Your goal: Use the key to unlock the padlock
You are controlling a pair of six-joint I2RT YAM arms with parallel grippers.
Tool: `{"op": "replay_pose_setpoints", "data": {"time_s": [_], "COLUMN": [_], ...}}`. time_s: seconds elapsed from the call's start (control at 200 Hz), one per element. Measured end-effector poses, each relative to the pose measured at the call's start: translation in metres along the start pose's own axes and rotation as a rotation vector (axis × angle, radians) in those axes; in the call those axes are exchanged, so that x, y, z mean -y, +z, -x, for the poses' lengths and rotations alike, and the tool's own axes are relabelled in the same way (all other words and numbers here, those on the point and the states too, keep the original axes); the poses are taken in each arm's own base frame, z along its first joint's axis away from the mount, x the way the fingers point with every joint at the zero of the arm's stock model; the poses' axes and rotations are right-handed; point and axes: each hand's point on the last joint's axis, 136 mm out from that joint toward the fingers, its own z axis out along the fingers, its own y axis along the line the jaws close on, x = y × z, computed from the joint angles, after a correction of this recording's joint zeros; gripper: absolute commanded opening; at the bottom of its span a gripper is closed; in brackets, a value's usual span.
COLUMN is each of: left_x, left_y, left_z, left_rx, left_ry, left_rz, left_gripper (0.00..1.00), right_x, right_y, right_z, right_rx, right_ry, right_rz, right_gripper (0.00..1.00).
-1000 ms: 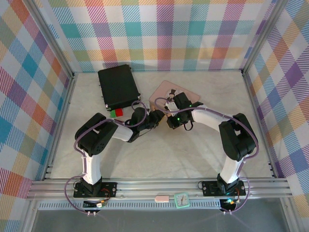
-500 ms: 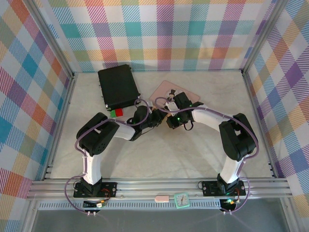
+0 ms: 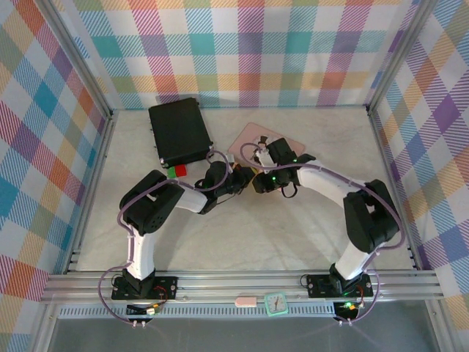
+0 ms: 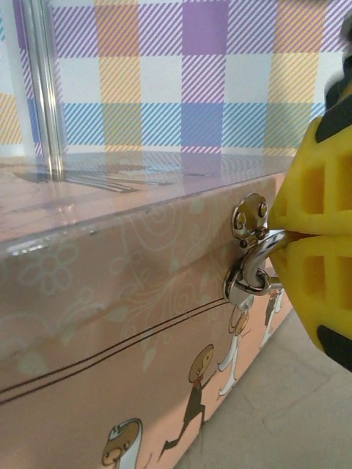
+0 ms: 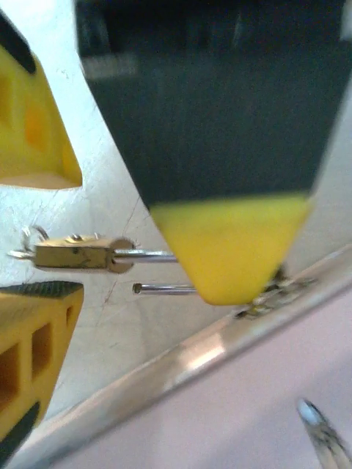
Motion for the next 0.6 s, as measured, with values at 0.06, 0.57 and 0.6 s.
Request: {"op": "replay_pose_setpoints", "data": {"time_s": [0.06,0.57,0.6], "left_x": [-0.003,-0.003,-0.003], "left_y": [0.001,0.000,0.000], "left_z": [0.000,0.009,0.010], "left_rx": [0.002,0.060,0.068], "left_ry": [0.000,-0.003,-0.003], "left_rz": [0.002,-0.006,-0.008], "left_gripper": [0.00,0.00,0.00], "right_x": [-0.003,0.080,0.089], "right_y": [-0.019,-0.097,-0.093], "right_z": [0.007,0.016,0.012], "right_rx": [0.044,0.298,0.292], "right_ry": [0.048,0.498,0.529], "right_rz": [-0.013,-0.292,-0.307], "right_gripper": [0.60,0.86,0.86]}}
